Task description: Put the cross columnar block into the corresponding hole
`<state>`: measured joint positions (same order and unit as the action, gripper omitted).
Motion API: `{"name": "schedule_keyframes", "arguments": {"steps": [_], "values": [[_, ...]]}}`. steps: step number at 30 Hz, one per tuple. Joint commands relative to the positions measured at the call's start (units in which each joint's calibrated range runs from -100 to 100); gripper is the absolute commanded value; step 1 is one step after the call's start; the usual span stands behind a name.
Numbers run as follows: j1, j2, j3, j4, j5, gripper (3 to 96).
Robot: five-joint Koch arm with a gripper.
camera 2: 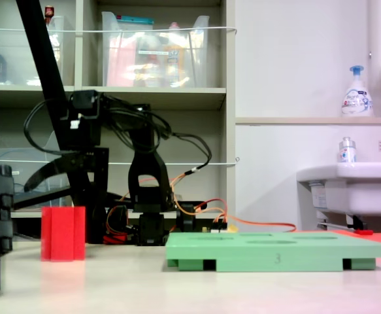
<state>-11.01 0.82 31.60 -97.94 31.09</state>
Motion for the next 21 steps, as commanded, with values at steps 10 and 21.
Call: {"name": "schedule_keyframes", "arguments": {"steps": [10,21], "values": [[-1.66,2.11,-6.08,-2.06,-2.15,81.5],[-1.47,2.53,-5.98,-2.06,-2.49,76.8]]}}
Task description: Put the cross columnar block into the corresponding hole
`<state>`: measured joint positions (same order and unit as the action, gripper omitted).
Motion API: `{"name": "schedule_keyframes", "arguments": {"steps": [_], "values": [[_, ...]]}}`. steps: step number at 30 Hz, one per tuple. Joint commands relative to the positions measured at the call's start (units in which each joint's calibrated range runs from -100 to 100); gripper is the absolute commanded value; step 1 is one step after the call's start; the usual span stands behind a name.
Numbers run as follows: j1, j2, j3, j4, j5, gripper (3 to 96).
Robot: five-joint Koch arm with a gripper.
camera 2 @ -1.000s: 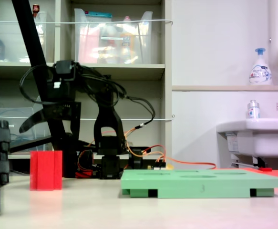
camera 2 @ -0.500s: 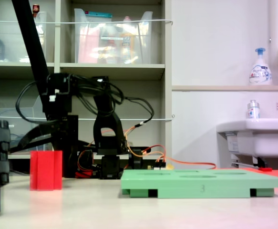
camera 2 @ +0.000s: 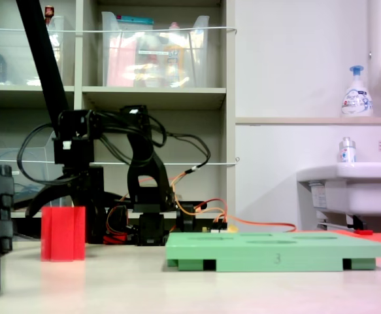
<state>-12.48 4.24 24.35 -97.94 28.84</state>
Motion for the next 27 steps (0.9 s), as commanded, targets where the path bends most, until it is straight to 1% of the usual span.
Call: {"name": "schedule_keyframes", "arguments": {"steps": [1,4,6,8,12,14,16,22,27], "values": [[0.05,-0.75,1.27,-2.06,-0.24,76.8],[0.05,-0.75,0.97,-2.06,-0.24,73.4],[0.10,-0.75,-0.02,-2.06,-0.24,73.2],[0.10,-0.61,-0.92,-2.06,-0.29,69.9],[0.10,-0.89,-0.92,-2.06,-0.29,59.2],[0.10,-1.17,-1.02,-2.06,-0.29,51.8],[0.20,-1.17,-1.02,-2.06,-0.29,47.5],[0.39,-2.70,-2.32,-2.06,-0.29,43.2],[1.03,-7.45,-3.41,-2.06,0.20,42.9]]}}
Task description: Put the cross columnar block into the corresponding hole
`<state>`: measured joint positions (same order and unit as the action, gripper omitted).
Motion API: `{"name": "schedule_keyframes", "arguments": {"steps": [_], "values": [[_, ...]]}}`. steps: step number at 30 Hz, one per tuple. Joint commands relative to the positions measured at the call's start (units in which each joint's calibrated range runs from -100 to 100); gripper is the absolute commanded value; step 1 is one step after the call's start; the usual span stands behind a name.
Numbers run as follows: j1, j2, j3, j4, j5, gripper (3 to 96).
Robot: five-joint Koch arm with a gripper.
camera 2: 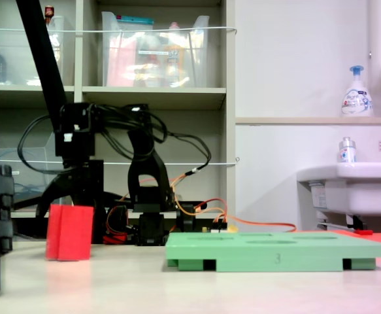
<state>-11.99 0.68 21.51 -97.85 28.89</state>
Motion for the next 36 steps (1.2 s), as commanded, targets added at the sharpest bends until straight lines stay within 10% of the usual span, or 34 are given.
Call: {"name": "schedule_keyframes", "arguments": {"steps": [1,36], "values": [[0.68,-5.43,-0.57,-2.15,0.49,42.9],[26.13,-14.79,15.38,-2.15,36.83,41.6]]}}
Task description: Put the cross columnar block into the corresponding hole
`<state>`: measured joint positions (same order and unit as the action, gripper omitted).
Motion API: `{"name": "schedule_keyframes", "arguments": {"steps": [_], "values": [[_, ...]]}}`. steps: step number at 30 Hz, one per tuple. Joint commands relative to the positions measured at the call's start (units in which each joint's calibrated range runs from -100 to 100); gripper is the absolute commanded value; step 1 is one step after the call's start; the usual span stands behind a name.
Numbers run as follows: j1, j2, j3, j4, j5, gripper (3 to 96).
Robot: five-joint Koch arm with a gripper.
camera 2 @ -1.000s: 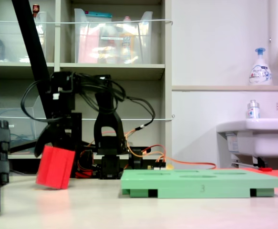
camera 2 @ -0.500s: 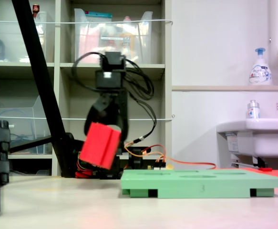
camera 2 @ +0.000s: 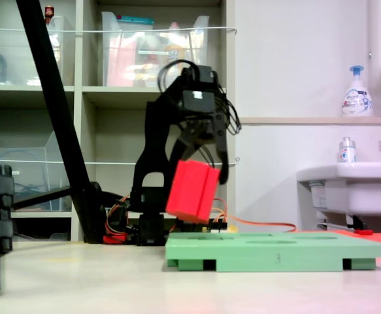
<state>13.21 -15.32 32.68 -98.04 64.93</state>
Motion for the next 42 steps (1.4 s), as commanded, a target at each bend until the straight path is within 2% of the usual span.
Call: {"name": "schedule_keyframes", "arguments": {"steps": [1,18,42], "values": [[1.22,2.33,4.81,-1.96,1.03,41.6],[3.86,14.48,12.29,-1.96,2.59,41.6],[3.37,11.69,11.99,-1.96,2.83,41.6]]}}
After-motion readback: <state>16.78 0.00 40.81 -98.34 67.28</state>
